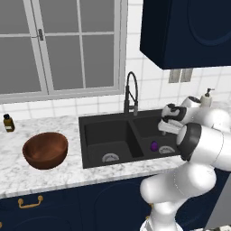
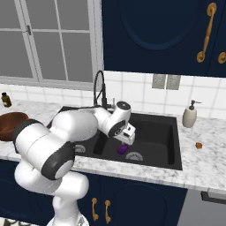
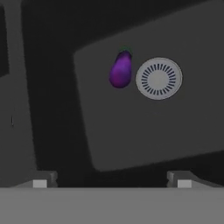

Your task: Pick the eggplant from the sink and place it in the bowl. Then pick the bowl and place it in the microwave. Then close the microwave door and press the start button.

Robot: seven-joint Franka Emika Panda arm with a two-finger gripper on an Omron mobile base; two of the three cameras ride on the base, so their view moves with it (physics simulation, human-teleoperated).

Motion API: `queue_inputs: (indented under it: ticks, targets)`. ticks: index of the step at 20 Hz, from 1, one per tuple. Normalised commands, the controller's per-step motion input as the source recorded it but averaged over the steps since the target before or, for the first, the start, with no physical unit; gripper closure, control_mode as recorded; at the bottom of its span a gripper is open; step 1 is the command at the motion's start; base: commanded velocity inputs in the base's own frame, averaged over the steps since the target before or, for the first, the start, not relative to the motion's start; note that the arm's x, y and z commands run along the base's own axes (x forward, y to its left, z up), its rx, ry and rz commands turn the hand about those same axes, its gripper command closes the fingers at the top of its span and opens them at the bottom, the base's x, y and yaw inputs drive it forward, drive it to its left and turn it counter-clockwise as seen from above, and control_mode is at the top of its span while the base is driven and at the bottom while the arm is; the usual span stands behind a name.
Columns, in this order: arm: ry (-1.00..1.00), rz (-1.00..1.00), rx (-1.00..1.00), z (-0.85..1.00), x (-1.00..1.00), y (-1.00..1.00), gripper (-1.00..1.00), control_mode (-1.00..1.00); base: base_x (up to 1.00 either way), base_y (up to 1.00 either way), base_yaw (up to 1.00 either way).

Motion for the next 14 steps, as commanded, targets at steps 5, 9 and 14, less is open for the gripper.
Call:
queue_inputs:
  ticks: [5,9,14]
  targets:
    - [0.05,0.01,0.0,-0.38,0.5,0.0,-1.0,-1.0,0.0,0.0,0.0]
    - [0.02,0.04,0.0,-0.29,0.4,0.0,-1.0,-1.0,0.0,0.0,0.0]
    - [0.01,0.07,0.0,-0.36,0.36,-0.04,-1.0,-1.0,0.0,0.0,0.0]
